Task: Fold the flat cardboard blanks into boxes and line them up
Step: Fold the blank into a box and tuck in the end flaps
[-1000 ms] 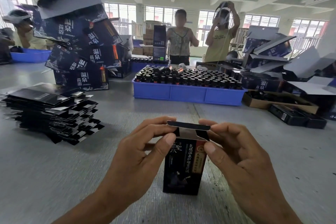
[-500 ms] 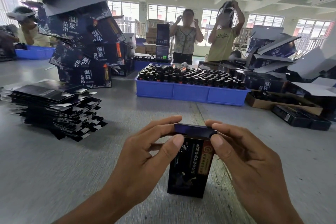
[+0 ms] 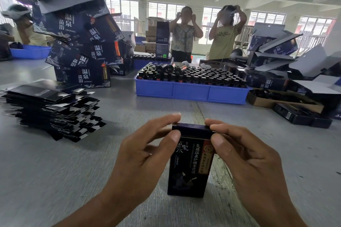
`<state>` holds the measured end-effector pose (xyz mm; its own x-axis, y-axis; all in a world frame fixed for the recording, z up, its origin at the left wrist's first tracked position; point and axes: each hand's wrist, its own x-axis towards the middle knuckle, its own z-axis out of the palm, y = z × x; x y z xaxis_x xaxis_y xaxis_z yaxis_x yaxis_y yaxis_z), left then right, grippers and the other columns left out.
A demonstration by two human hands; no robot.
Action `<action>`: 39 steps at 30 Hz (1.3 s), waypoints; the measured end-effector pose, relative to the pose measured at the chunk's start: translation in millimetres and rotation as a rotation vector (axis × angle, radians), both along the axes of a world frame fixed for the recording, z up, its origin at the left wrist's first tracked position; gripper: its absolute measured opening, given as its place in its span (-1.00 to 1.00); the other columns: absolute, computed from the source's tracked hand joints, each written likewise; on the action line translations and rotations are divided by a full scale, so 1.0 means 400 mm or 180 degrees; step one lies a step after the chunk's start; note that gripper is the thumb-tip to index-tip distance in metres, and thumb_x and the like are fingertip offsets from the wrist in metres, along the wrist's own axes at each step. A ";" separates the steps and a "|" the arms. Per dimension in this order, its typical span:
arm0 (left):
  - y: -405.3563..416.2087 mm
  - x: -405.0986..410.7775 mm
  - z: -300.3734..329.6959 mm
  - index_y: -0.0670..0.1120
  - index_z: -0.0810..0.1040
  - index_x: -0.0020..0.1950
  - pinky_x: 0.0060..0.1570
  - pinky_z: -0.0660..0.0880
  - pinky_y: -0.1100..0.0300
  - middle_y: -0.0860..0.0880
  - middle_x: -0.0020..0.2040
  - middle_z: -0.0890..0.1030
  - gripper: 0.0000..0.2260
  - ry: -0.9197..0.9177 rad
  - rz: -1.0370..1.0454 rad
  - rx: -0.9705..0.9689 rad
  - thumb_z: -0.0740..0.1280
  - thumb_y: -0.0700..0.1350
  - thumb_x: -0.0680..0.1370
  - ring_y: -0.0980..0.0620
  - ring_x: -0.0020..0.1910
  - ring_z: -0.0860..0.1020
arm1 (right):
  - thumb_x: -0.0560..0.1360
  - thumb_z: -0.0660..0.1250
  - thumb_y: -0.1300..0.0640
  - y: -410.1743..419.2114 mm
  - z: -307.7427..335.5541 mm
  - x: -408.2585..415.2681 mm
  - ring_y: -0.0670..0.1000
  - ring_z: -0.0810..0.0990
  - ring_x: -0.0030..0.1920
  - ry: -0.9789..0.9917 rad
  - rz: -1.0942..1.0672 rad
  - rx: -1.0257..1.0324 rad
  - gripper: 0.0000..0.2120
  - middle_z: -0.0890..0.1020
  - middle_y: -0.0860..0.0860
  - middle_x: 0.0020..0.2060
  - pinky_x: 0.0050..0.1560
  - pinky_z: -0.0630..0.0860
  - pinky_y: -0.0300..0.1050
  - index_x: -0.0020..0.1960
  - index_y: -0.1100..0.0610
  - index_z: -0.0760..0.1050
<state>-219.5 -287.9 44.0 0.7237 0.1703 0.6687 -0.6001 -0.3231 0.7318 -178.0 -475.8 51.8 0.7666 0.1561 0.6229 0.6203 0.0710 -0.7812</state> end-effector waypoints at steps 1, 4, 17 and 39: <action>0.001 0.000 0.000 0.16 0.60 0.24 -0.02 0.63 0.23 0.14 0.19 0.66 -0.73 -0.0024 0.0026 0.0081 0.33 -0.08 0.57 0.07 0.19 0.63 | 0.44 0.37 -0.02 0.000 0.001 -0.001 -0.16 0.67 0.13 -0.0002 -0.0004 -0.0015 -0.82 0.70 -0.19 0.09 0.01 0.60 -0.32 -0.02 -0.20 0.67; 0.004 0.003 -0.001 0.13 0.63 0.18 -0.05 0.62 0.25 0.17 0.18 0.65 -0.76 -0.0099 0.0044 0.0113 0.33 -0.12 0.57 0.09 0.23 0.60 | 0.44 0.36 -0.02 -0.001 0.001 -0.002 -0.18 0.66 0.13 -0.0021 0.0006 -0.0032 -0.83 0.70 -0.20 0.09 0.01 0.59 -0.34 -0.02 -0.21 0.67; 0.033 0.019 0.014 -0.15 0.66 0.17 -0.11 0.62 0.28 0.00 0.19 0.65 -0.79 -0.0971 0.0419 0.1130 0.37 -0.14 0.56 0.12 0.18 0.63 | 0.48 0.38 -0.02 -0.008 -0.011 0.017 -0.18 0.62 0.21 -0.0606 -0.0310 -0.0570 -0.87 0.64 -0.26 0.17 0.03 0.63 -0.26 0.02 -0.11 0.62; 0.051 0.030 0.018 -0.20 0.70 0.12 0.00 0.62 0.24 -0.04 0.17 0.67 -0.79 -0.1107 0.0411 0.1496 0.37 -0.14 0.58 0.14 0.13 0.65 | 0.56 0.42 0.08 -0.020 -0.013 0.043 -0.18 0.63 0.19 -0.1063 -0.0495 -0.0845 -0.94 0.65 -0.22 0.17 0.00 0.60 -0.35 0.02 -0.01 0.64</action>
